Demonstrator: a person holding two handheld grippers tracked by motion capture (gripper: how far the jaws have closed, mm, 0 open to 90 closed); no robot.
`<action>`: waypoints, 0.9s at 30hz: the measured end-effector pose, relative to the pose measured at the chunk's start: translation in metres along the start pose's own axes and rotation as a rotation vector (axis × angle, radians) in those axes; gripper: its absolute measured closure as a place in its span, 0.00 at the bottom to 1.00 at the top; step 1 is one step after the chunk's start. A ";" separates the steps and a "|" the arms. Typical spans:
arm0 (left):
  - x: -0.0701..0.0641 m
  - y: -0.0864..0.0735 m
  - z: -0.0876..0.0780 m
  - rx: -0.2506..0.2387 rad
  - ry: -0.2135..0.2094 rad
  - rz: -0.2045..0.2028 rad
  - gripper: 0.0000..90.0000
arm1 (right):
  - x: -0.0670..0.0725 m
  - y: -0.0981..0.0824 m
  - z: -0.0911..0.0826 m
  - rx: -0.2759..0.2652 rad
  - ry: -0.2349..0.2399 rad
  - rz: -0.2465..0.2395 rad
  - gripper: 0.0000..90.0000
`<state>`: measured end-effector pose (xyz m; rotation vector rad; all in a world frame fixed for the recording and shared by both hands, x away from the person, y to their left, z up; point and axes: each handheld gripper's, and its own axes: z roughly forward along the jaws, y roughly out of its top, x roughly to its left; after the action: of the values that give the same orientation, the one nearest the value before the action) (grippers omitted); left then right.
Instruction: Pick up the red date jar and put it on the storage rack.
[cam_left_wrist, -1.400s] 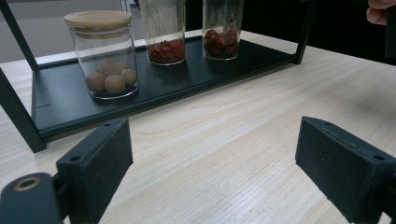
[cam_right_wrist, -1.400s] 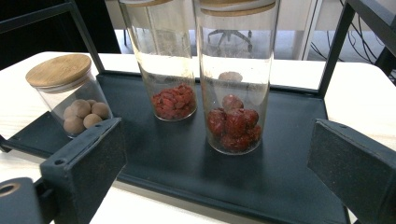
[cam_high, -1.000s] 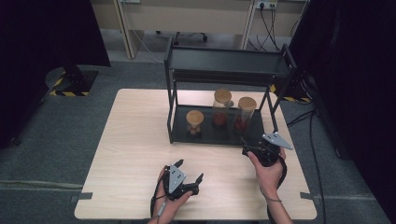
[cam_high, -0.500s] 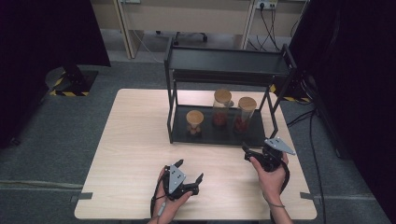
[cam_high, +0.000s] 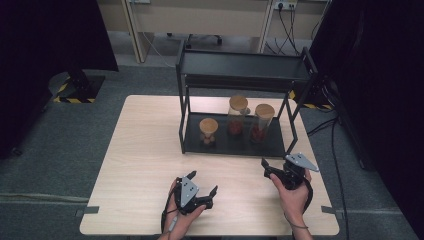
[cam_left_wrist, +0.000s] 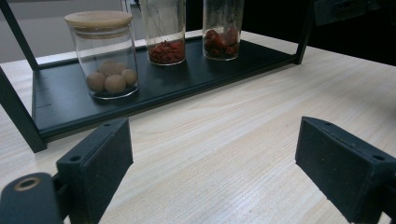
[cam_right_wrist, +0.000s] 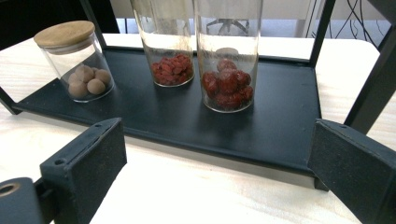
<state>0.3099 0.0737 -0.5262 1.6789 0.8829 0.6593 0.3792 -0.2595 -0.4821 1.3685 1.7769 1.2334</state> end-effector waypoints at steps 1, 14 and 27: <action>0.000 0.000 0.000 0.000 0.000 0.000 0.12 | 0.000 -0.001 0.000 0.002 -0.001 0.001 0.06; 0.000 0.000 0.000 -0.001 0.001 -0.002 0.12 | -0.002 -0.009 -0.007 0.013 0.002 0.001 0.05; 0.000 0.000 0.000 -0.001 0.003 -0.002 0.12 | -0.003 -0.017 -0.013 0.023 0.003 -0.005 0.05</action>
<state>0.3099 0.0738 -0.5263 1.6765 0.8859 0.6604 0.3617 -0.2679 -0.4923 1.3754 1.8007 1.2159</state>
